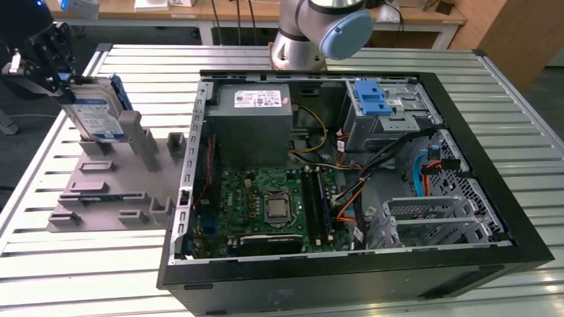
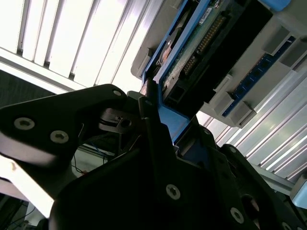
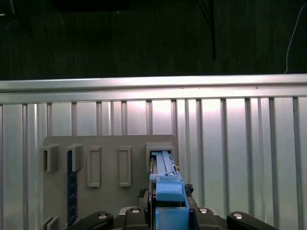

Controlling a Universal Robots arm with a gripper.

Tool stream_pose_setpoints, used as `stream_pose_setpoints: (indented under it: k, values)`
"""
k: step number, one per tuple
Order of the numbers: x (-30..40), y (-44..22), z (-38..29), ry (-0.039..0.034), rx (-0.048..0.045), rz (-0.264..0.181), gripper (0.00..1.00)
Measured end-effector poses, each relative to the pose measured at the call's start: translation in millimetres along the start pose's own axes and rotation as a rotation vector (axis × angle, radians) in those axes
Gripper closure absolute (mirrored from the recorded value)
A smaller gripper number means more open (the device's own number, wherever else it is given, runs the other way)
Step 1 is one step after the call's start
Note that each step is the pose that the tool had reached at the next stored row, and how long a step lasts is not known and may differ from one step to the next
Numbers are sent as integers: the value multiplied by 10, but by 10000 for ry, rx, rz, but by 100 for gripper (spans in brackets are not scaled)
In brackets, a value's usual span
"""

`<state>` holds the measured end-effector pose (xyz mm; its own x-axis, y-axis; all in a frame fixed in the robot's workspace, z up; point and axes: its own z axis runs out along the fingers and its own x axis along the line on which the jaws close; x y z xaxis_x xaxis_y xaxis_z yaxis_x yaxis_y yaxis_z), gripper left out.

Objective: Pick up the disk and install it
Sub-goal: 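Pick up the disk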

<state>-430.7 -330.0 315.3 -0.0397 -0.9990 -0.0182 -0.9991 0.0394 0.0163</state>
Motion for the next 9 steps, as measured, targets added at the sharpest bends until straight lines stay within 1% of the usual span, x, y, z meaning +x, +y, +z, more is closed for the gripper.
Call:
stream_pose_setpoints:
  k: [9]
  values:
    - [0, 1, -23, 1, -2, 0, 63]
